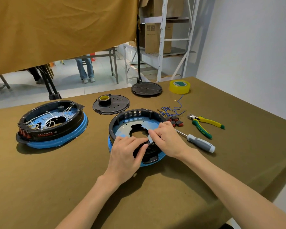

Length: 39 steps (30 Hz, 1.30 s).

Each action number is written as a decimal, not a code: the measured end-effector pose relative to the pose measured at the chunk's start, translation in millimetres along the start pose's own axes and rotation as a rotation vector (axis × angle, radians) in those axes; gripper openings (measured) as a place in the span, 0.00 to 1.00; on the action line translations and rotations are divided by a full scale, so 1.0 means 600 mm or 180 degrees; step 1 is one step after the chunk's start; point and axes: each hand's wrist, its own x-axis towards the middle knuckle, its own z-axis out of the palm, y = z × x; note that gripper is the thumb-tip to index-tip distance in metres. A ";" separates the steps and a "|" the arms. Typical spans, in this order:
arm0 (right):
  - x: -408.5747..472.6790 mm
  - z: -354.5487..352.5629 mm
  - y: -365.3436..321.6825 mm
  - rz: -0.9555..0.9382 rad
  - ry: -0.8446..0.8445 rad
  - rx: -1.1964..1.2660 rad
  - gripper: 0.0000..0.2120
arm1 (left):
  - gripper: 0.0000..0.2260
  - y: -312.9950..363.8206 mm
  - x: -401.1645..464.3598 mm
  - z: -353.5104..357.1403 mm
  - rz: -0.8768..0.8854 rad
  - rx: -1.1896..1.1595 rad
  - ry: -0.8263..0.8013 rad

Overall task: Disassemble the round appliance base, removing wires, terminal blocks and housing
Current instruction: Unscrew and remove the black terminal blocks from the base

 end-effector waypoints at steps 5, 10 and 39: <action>0.001 -0.008 -0.013 0.0007 -0.0143 0.0003 0.23 | 0.15 -0.001 0.000 0.003 0.0037 0.0055 0.0036; -0.024 -0.028 -0.015 0.0012 -0.0607 0.0216 0.14 | 0.15 -0.009 -0.002 0.005 0.0098 0.0071 -0.0003; -0.039 0.006 -0.004 -0.0718 0.0019 -0.0339 0.08 | 0.17 -0.022 0.006 0.014 0.0289 0.0371 -0.0010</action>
